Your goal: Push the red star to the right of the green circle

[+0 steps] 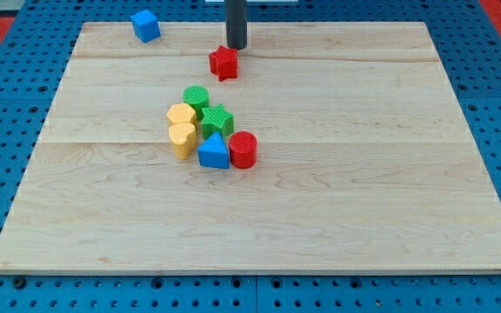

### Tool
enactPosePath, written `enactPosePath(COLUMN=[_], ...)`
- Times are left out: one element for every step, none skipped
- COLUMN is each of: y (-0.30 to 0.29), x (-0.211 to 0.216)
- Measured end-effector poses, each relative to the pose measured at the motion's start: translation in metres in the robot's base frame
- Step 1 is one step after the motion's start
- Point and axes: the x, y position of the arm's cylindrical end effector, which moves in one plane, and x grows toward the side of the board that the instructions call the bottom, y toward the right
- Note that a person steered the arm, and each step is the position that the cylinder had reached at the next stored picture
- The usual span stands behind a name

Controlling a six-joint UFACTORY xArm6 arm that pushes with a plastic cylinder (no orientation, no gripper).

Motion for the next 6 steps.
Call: enactPosePath(y=[0.000,-0.004,-0.009,-0.033,-0.035,-0.032], x=[0.017,0.031,0.018,0.019,0.037,0.062])
